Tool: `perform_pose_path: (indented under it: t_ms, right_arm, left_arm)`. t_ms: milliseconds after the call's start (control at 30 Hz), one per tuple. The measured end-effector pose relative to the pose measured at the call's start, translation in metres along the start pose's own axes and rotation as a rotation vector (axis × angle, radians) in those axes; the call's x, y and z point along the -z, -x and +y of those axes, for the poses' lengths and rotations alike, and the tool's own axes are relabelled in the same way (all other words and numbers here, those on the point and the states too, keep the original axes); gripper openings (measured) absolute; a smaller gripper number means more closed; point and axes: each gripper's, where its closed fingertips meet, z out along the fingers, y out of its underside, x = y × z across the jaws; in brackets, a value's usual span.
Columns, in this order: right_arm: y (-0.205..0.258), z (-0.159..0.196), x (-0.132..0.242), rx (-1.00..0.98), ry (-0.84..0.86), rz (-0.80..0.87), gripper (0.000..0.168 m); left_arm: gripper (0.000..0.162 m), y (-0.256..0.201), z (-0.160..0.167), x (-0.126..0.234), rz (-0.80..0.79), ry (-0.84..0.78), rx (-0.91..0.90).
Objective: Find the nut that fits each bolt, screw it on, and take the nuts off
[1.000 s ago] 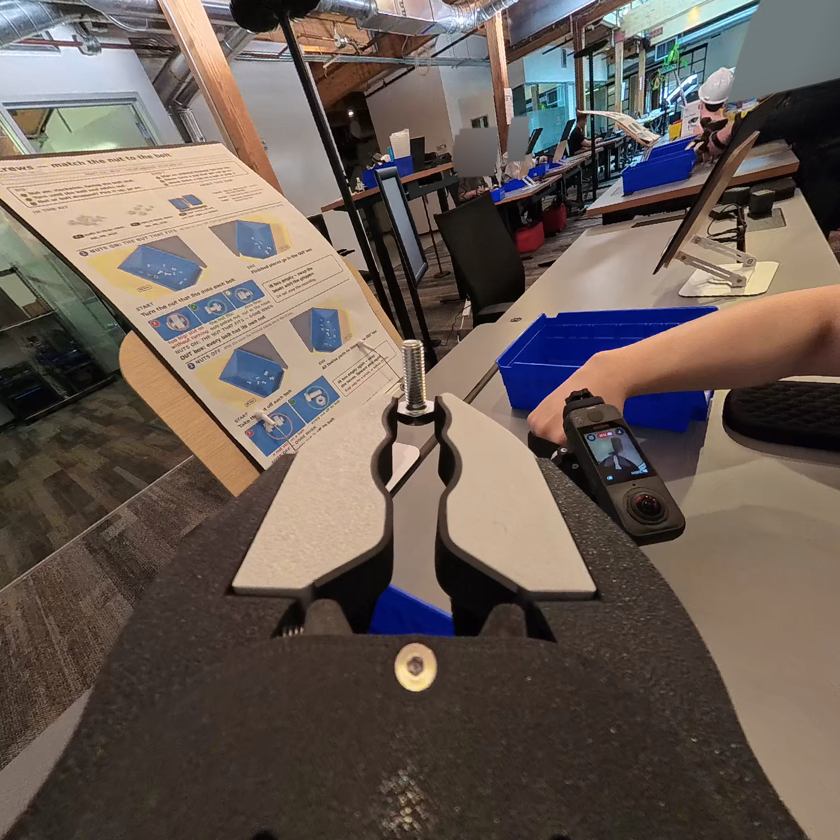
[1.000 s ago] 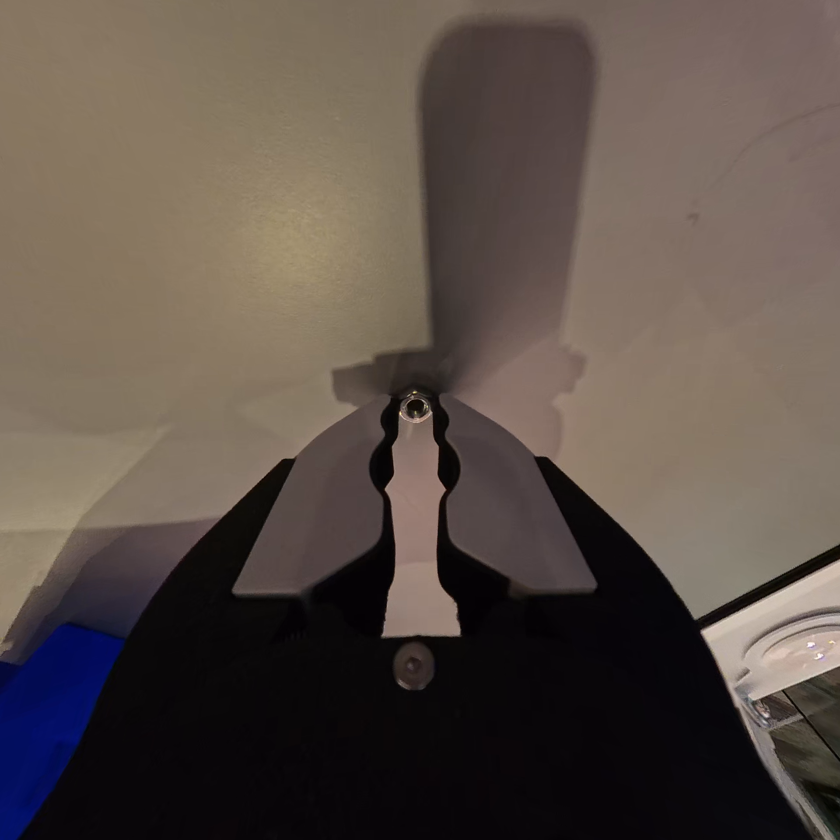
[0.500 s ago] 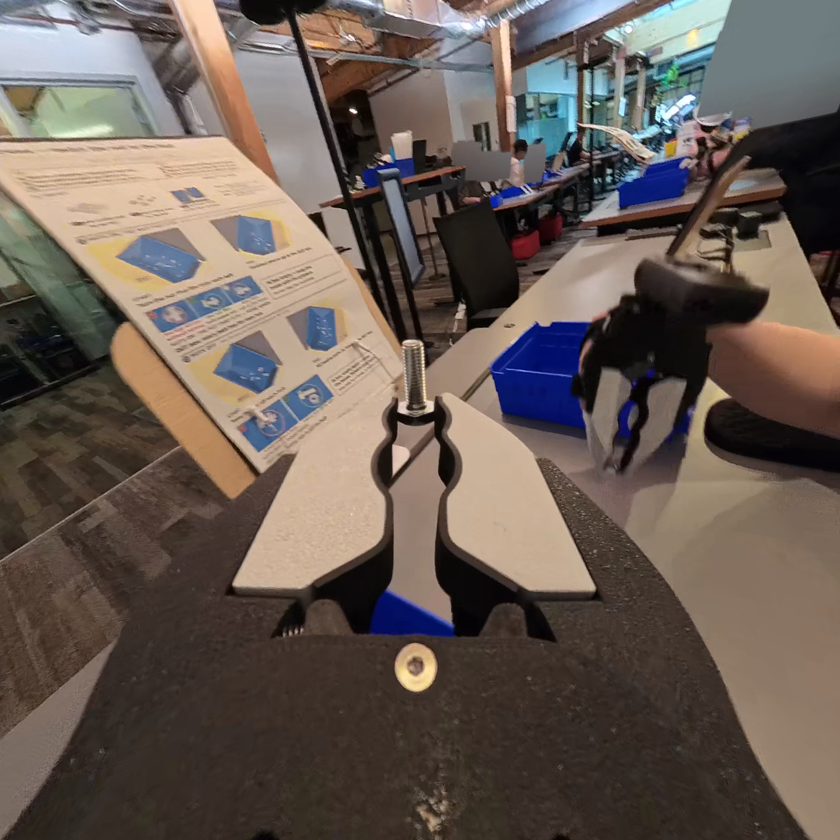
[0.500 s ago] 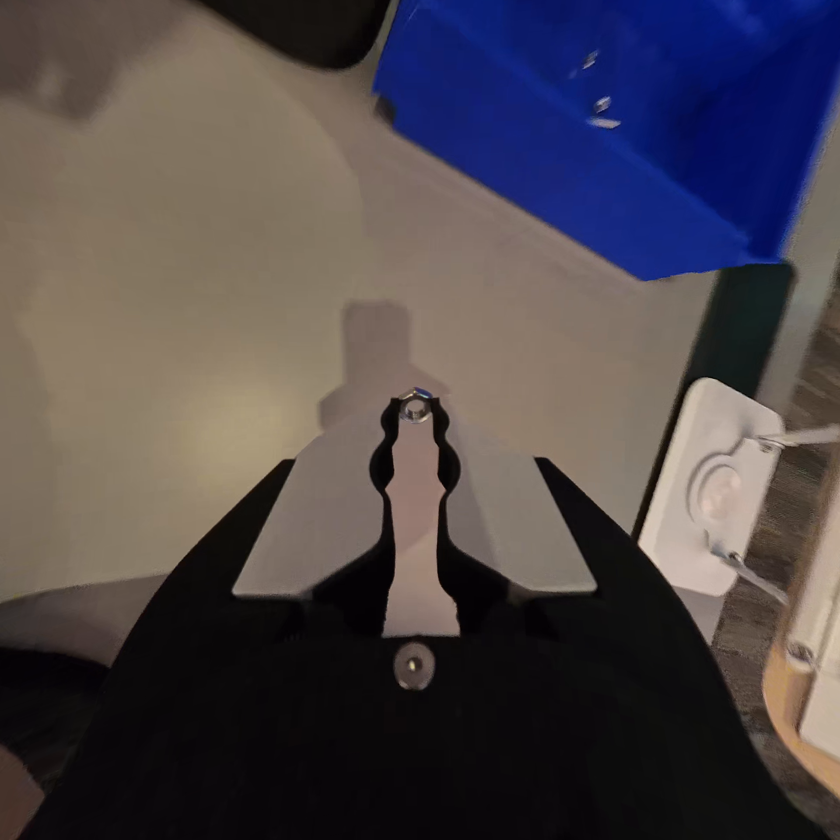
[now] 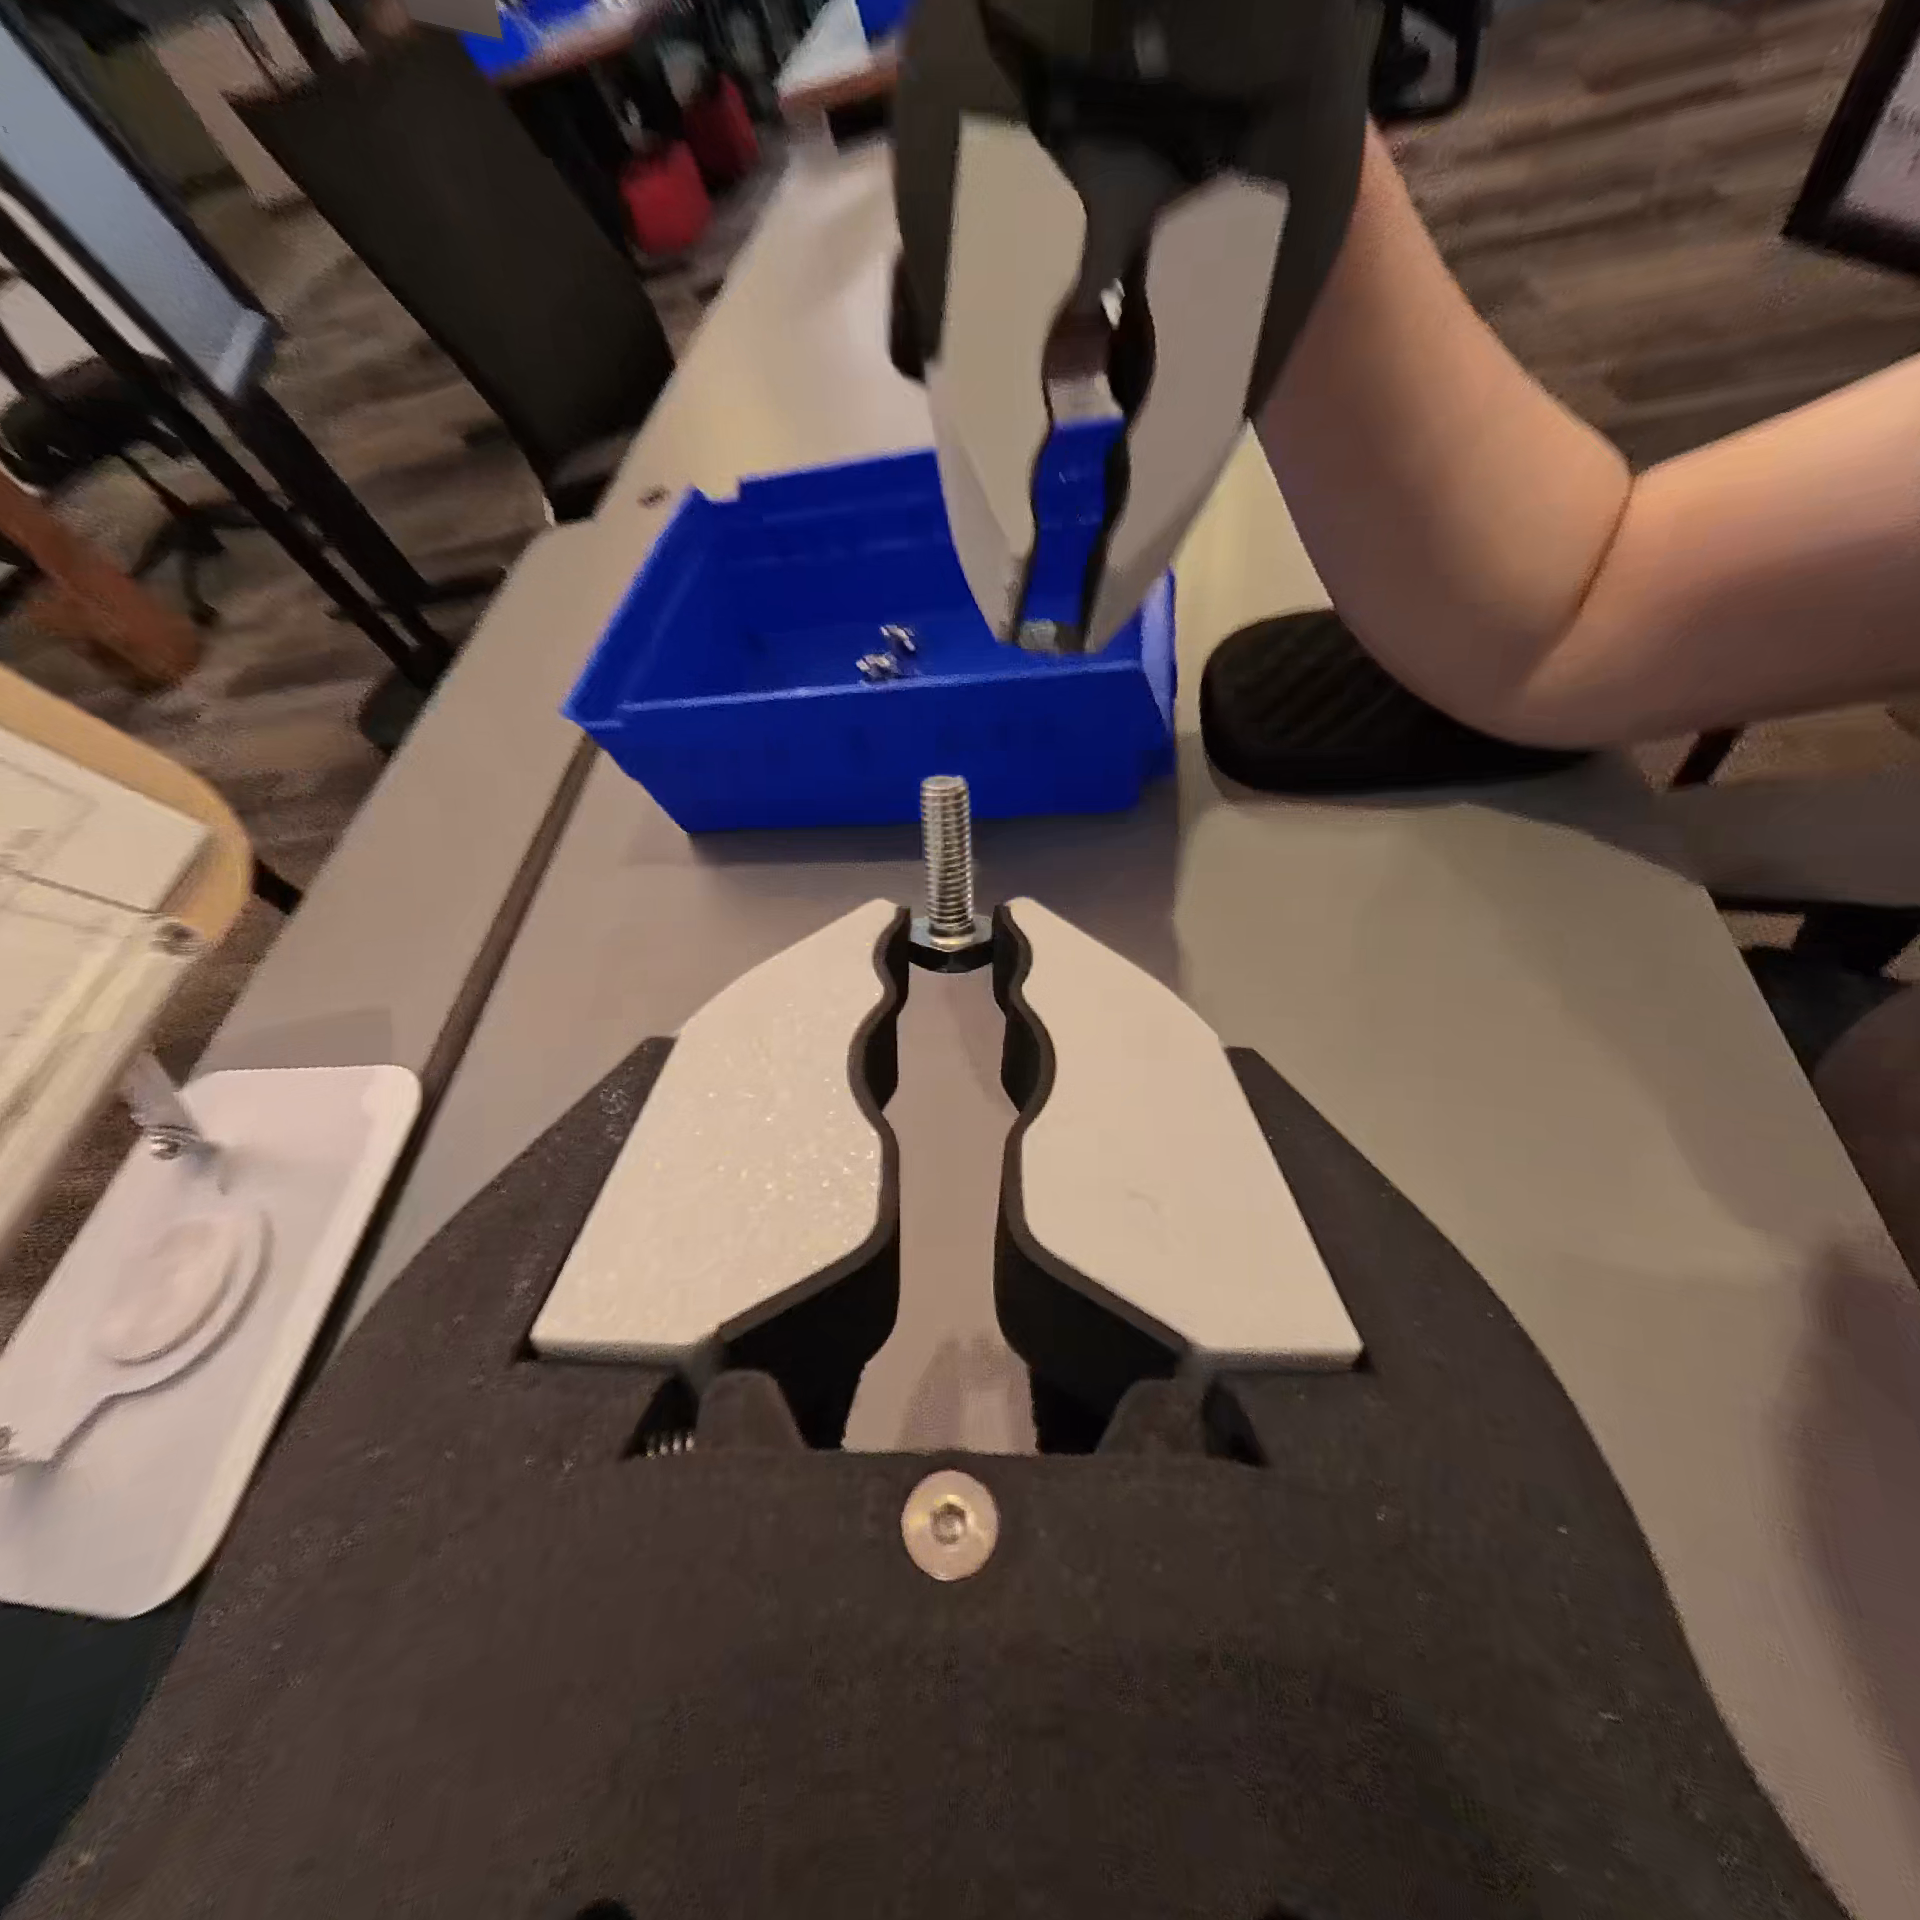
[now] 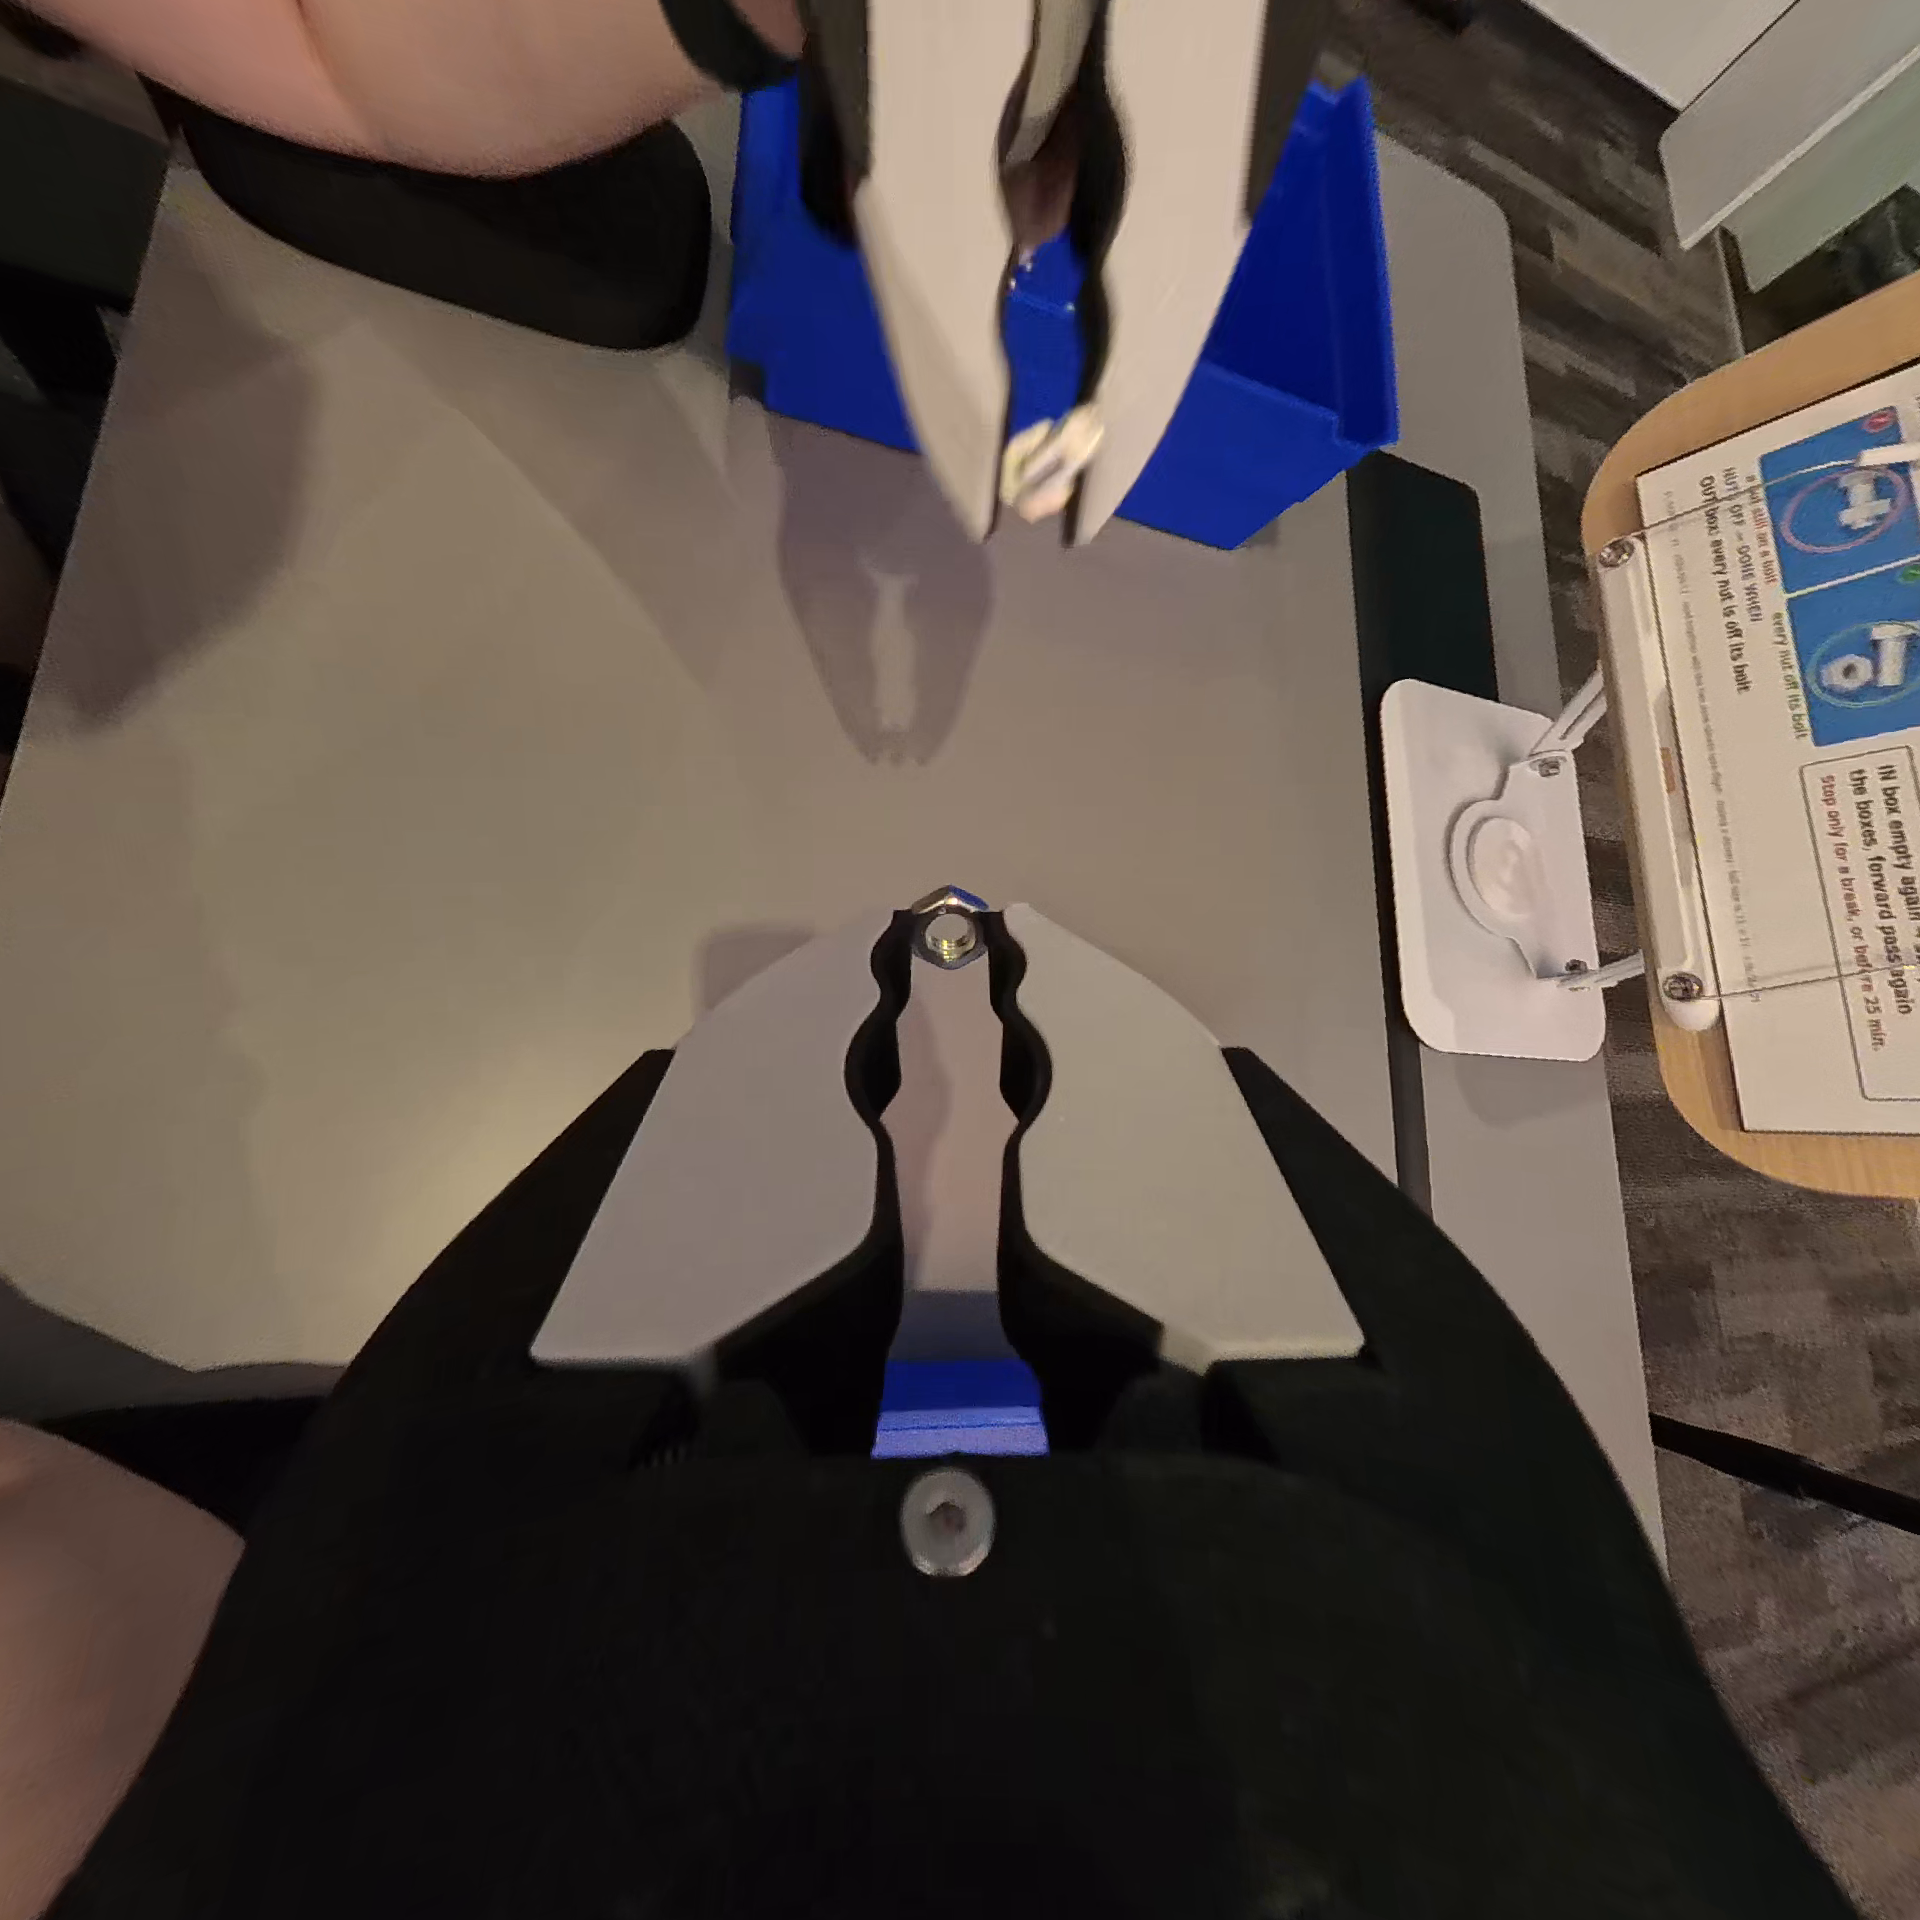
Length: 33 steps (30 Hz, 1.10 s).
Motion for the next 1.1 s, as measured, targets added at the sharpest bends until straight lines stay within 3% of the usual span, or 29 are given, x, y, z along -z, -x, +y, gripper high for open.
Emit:
perform_pose_path:
  t_ms: [267, 433, 600, 700, 833, 1100]
  right_arm:
    - [-0.001, -0.002, -0.016, -0.007, 0.025, -0.019, 0.015]
    - [0.008, 0.009, -0.032, 0.011, 0.147, -0.068, 0.015]
    - [0.013, 0.012, -0.017, -0.047, 0.182, -0.084, 0.015]
    - [0.009, -0.002, -0.006, -0.082, 0.131, -0.152, 0.015]
    - [-0.009, -0.007, 0.005, -0.104, 0.275, -0.221, 0.015]
    - [-0.018, -0.055, 0.018, -0.097, 0.490, -0.376, 0.015]
  left_arm:
    - [0.015, -0.019, 0.039, -0.054, 0.064, 0.161, 0.047]
    - [0.014, -0.020, 0.032, -0.072, 0.094, -0.025, 0.170]
    - [0.014, -0.025, 0.028, -0.093, 0.121, -0.207, 0.308]
    - [0.014, -0.021, 0.028, -0.093, 0.092, -0.234, 0.292]
    - [0.014, -0.015, 0.014, -0.081, 0.061, -0.320, 0.272]
    - [0.014, -0.015, -0.015, -0.053, 0.073, -0.356, 0.243]
